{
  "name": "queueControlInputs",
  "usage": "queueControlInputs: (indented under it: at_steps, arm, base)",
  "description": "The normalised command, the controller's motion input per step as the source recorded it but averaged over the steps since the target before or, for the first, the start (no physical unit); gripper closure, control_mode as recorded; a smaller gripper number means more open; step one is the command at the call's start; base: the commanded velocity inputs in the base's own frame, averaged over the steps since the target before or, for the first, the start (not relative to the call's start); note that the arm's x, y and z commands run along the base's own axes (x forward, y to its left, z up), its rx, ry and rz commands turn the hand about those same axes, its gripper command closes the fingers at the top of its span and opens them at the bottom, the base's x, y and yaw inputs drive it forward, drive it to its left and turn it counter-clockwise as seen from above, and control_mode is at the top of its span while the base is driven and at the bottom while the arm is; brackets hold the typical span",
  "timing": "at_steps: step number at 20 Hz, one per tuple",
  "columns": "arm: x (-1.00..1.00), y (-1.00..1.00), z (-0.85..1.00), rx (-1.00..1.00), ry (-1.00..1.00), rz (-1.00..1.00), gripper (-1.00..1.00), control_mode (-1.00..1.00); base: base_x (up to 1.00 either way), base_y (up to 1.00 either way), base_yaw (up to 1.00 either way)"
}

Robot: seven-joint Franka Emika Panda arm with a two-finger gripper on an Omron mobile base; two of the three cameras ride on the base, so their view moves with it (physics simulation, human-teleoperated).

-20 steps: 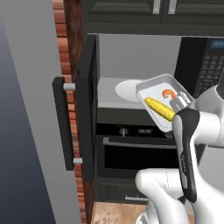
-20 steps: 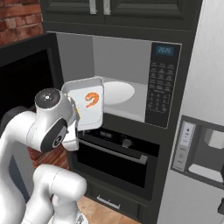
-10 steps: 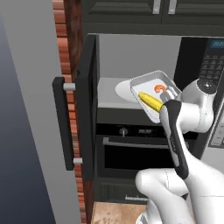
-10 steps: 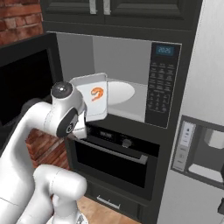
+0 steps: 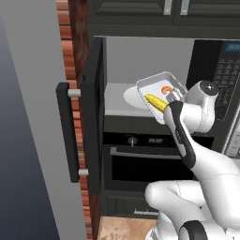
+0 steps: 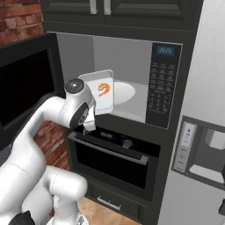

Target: Place the tupperware containing the shrimp and corn meal in the microwave. Close the microwave door and press the start button to reheat the meal.

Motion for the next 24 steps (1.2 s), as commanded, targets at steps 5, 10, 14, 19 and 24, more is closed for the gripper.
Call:
queueControlInputs:
  at_steps: [5,10,14,19,24]
  arm:
    - [0.73,-0.07,0.0,0.0,0.06,0.0,1.0,-1.0]
    - [0.6,0.0,0.0,0.0,0.02,0.0,1.0,-1.0]
    - [0.67,-0.07,-0.05,0.02,0.03,0.0,1.0,-1.0]
    - [0.79,-0.12,-0.1,0.07,0.06,0.0,1.0,-1.0]
    - [0.69,-0.02,-0.17,0.01,0.05,0.0,1.0,-1.0]
  base:
    - [0.0,0.0,0.0]
    - [0.0,0.0,0.0]
    - [0.0,0.0,0.0]
    - [0.0,0.0,0.0]
    - [0.0,0.0,0.0]
